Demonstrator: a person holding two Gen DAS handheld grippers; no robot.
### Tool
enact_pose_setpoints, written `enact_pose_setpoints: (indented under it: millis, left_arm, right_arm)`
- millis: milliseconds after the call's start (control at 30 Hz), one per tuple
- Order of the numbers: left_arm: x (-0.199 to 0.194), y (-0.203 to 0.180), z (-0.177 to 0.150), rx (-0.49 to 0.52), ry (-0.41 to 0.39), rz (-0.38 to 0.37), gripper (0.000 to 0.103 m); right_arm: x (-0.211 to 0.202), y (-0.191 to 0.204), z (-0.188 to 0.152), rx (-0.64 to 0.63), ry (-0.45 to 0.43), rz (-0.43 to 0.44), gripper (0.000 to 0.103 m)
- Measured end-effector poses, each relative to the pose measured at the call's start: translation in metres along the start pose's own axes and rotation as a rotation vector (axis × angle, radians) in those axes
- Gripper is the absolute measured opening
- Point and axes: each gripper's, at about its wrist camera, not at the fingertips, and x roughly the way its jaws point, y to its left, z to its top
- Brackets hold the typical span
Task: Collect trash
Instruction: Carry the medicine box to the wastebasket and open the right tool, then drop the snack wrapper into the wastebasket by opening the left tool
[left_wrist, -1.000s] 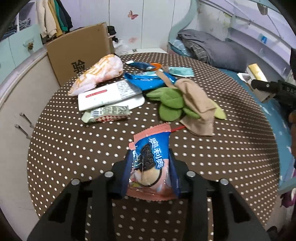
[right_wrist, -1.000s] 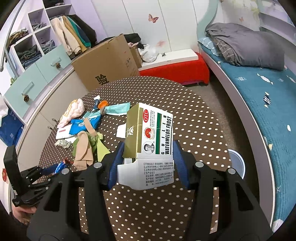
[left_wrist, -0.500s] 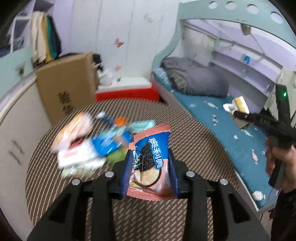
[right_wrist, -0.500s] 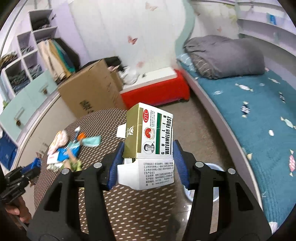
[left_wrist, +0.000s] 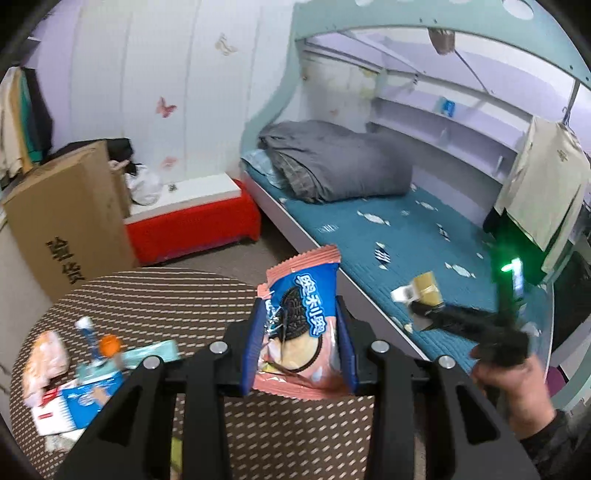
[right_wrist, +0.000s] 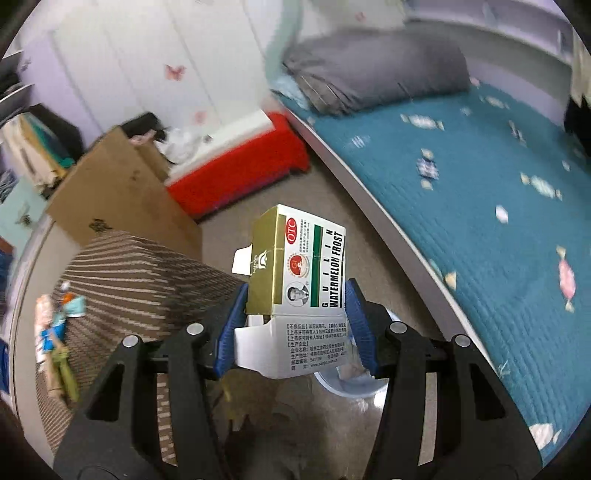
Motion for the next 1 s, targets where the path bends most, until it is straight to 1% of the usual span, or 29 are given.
enact_pose_setpoints:
  millis: [67, 200, 233, 267, 300, 333, 367, 400, 433, 567, 733, 767, 833, 867, 900, 933, 967, 1000]
  left_arm:
    - [0.015, -0.009, 0.000, 0.011, 0.019, -0.008, 0.035]
    - [0.049, -0.027, 0.000, 0.032, 0.071, -0.030, 0.035]
    - [0.059, -0.033, 0.000, 0.038, 0.086, -0.034, 0.035]
    - [0.068, -0.037, -0.001, 0.042, 0.100, -0.039, 0.035]
    - [0.080, -0.043, -0.001, 0.049, 0.119, -0.043, 0.035]
    - [0.087, -0.047, -0.002, 0.054, 0.132, -0.046, 0.035]
    - [0.095, -0.051, -0.003, 0.060, 0.144, -0.048, 0.035]
    - [0.103, -0.055, -0.004, 0.066, 0.158, -0.052, 0.035]
    - [0.113, -0.060, -0.005, 0.071, 0.176, -0.061, 0.035]
    - [0.149, -0.076, -0.008, 0.088, 0.244, -0.095, 0.035]
    - [0.189, -0.101, -0.018, 0.117, 0.331, -0.141, 0.036]
    - [0.195, -0.106, -0.019, 0.124, 0.342, -0.146, 0.036]
    - [0.209, -0.116, -0.022, 0.153, 0.370, -0.151, 0.039]
    - [0.213, -0.118, -0.022, 0.158, 0.379, -0.156, 0.044]
    - [0.217, -0.119, -0.022, 0.160, 0.388, -0.150, 0.067]
    - [0.223, -0.119, -0.022, 0.159, 0.396, -0.128, 0.082]
    - [0.224, -0.119, -0.021, 0.153, 0.401, -0.123, 0.094]
    - [0.225, -0.119, -0.018, 0.146, 0.400, -0.122, 0.094]
  right_arm:
    - [0.031, -0.015, -0.006, 0.025, 0.050, -0.018, 0.052]
    - [0.088, -0.047, -0.018, 0.110, 0.148, -0.021, 0.054]
    - [0.102, -0.055, -0.023, 0.135, 0.175, -0.016, 0.059]
    - [0.111, -0.063, -0.026, 0.157, 0.185, -0.026, 0.065]
    - [0.118, -0.070, -0.029, 0.176, 0.189, -0.038, 0.080]
    - [0.126, -0.081, -0.034, 0.209, 0.203, -0.043, 0.089]
    - [0.128, -0.088, -0.036, 0.236, 0.208, -0.037, 0.090]
    - [0.126, -0.093, -0.040, 0.261, 0.204, -0.036, 0.090]
    - [0.121, -0.099, -0.043, 0.282, 0.186, -0.045, 0.093]
    - [0.088, -0.110, -0.047, 0.300, 0.109, -0.049, 0.094]
    - [0.033, -0.116, -0.041, 0.298, 0.007, -0.043, 0.095]
    - [0.028, -0.119, -0.038, 0.297, -0.008, -0.042, 0.095]
    - [0.013, -0.118, -0.031, 0.292, -0.042, -0.035, 0.096]
    - [0.002, -0.116, -0.029, 0.287, -0.060, -0.032, 0.096]
    - [-0.003, -0.116, -0.026, 0.285, -0.069, -0.029, 0.097]
    - [-0.009, -0.115, -0.024, 0.285, -0.080, -0.022, 0.097]
    - [-0.011, -0.114, -0.022, 0.286, -0.088, -0.018, 0.097]
    - [-0.016, -0.112, -0.022, 0.290, -0.099, -0.014, 0.097]
